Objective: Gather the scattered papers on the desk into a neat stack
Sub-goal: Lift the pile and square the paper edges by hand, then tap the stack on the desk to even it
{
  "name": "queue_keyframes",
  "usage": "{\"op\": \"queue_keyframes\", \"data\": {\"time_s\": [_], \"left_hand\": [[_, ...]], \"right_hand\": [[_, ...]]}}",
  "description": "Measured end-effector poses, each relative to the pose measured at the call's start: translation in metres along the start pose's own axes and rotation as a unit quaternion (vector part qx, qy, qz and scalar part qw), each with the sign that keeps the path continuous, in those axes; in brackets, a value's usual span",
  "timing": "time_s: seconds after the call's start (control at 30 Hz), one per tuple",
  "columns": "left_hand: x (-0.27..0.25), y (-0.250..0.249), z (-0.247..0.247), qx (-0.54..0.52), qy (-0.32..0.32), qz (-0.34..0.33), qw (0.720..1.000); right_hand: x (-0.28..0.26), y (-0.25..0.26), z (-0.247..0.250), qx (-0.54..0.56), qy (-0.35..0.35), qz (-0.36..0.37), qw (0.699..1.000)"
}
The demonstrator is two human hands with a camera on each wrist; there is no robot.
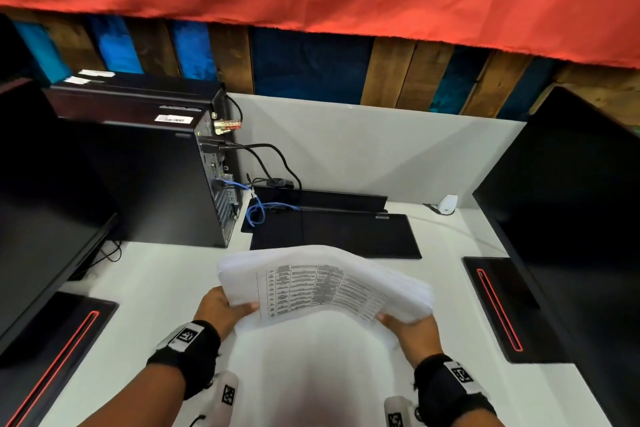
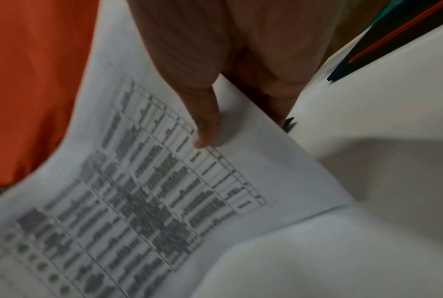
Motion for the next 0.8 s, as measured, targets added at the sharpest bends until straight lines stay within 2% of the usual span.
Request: {"op": "queue_keyframes", "data": {"time_s": [0.07,0.17,0.33,0.5,0.57,0.7,0.8], "left_hand": [[0.006,0.019,0.000,0.067,0.014,0.036,0.997],[0.009,0.029,-0.002,0.139,-0.001,0.044,0.989],[0.011,0.030,-0.005,0.128,-0.015,0.034,0.991],[0.013,0.024,0.002,0.095,-0.046,-0.013,0.994],[0.014,0.023,0.006,0.072,-0.043,-0.014,0.996],[0.015,0.030,0.008,0.102,0.006,0.027,0.994],[0.012,0.026,0.006,0.077,0.002,0.020,0.997]], "right_hand": [[0.003,-0.013,-0.004,-0.021,0.018,-0.019,0.999],[0.006,-0.028,-0.008,-0.068,0.036,-0.049,0.996],[0.012,-0.031,-0.007,-0.108,0.024,-0.044,0.993],[0.005,-0.017,-0.001,-0.070,-0.010,-0.013,0.997],[0.000,-0.016,-0.001,-0.062,0.015,-0.011,0.998],[-0.002,-0.028,-0.006,-0.181,0.094,-0.041,0.978],[0.000,-0.025,-0.010,-0.161,0.080,-0.051,0.982]]}}
Point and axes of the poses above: each hand's wrist, its own x-axis towards the middle knuckle, its own z-axis out of the back of the hand, y = z × x, the point moved 4 cm from there along x, towards the middle knuckle, and after that the axes turned 10 degrees about -x, right-handed, at the moved point
